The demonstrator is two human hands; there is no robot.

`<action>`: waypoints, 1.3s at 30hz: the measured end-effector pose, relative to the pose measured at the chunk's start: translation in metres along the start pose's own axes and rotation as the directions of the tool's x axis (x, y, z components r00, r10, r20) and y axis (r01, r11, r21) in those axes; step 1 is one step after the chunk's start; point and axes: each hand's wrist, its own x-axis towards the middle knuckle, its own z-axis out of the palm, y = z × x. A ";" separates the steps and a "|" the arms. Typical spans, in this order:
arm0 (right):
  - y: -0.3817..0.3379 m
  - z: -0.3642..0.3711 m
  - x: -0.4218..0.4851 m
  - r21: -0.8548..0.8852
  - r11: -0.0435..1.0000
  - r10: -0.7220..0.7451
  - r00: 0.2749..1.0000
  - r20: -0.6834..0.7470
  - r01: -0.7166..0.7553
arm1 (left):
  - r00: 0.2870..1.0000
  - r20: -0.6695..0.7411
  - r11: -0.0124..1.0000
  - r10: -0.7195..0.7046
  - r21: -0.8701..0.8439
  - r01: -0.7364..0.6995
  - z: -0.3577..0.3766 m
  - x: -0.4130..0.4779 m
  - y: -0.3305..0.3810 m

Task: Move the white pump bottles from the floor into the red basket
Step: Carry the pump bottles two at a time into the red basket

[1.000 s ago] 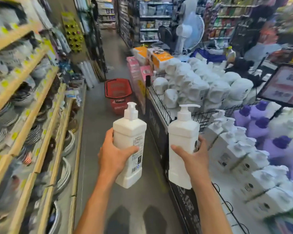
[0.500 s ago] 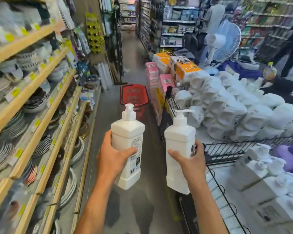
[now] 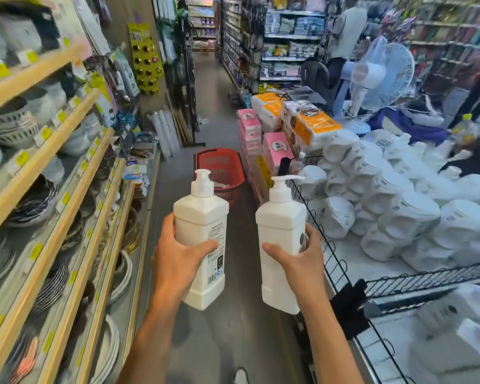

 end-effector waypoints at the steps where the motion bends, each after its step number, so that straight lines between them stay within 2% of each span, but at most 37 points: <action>1: 0.001 0.005 0.012 0.002 1.000 -0.005 1.000 0.014 0.005 | 1.000 -0.007 1.000 0.003 0.003 -0.003 0.003 0.011 0.000; 9: 0.002 0.038 0.101 -0.023 0.999 -0.024 0.998 0.063 0.025 | 0.998 -0.061 1.000 0.010 0.027 -0.008 0.022 0.092 0.010; 19: 0.000 0.108 0.186 -0.215 0.976 -0.029 0.996 0.088 0.048 | 0.990 -0.135 0.991 -0.049 0.119 0.066 0.020 0.175 -0.003; 22: -0.005 0.136 0.210 -0.298 0.952 -0.047 0.995 0.090 0.072 | 0.990 -0.133 0.978 -0.049 0.193 0.074 0.012 0.214 -0.009; 25: -0.013 0.164 0.233 -0.508 0.847 -0.109 0.986 0.122 0.157 | 0.995 -0.104 0.942 -0.009 0.333 0.043 0.002 0.258 -0.017; 28: -0.026 0.189 0.254 -0.747 0.622 -0.178 0.971 0.158 0.236 | 0.999 -0.019 0.856 0.036 0.516 -0.021 -0.010 0.300 -0.015; 30: -0.035 0.204 0.266 -0.815 0.538 -0.173 0.974 0.145 0.216 | 0.997 0.037 0.811 0.064 0.580 -0.074 -0.020 0.326 -0.010; 36: -0.045 0.239 0.300 -0.893 0.425 -0.162 0.983 0.089 0.151 | 0.965 0.195 0.638 0.175 0.724 -0.262 -0.034 0.402 -0.004; 39: -0.049 0.254 0.323 -0.895 0.424 -0.126 0.988 0.092 0.137 | 0.950 0.253 0.583 0.182 0.750 -0.311 -0.033 0.435 -0.006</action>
